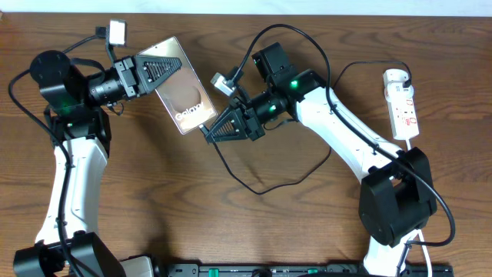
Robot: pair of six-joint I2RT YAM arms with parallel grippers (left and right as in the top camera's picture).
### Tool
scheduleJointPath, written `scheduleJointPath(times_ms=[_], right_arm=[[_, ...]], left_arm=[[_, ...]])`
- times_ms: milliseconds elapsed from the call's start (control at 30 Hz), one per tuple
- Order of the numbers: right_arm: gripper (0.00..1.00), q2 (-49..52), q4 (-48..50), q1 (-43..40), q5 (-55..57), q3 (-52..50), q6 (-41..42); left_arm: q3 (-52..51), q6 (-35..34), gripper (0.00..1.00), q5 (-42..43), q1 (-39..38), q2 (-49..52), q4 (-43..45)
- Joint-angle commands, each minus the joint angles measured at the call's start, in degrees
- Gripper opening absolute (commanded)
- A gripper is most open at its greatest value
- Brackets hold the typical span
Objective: Plug charger to phone and switch on socket
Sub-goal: 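Push the plug into the phone's bottom port with the right gripper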
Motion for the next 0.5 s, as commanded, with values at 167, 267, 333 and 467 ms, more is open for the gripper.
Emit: scheduleJointPath(times_ms=[167, 267, 333, 467], right_arm=[[0.01, -0.2, 5.9, -0.5, -0.5, 0.8, 7.6], [0.01, -0.2, 5.9, -0.5, 0.2, 0.8, 7.5], [0.01, -0.2, 5.9, -0.7, 0.2, 0.8, 7.5], [0.01, -0.2, 5.9, -1.0, 0.2, 0.8, 7.5]], left_arm=[[0.5, 1.7, 0.07, -2.8, -5.4, -0.8, 0.3], [0.5, 1.7, 0.07, -2.9, -5.9, -0.8, 0.3], [0.5, 1.7, 0.07, -2.8, -5.9, -0.8, 0.3], [0.5, 1.7, 0.07, -2.4, -5.9, -0.8, 0.3]])
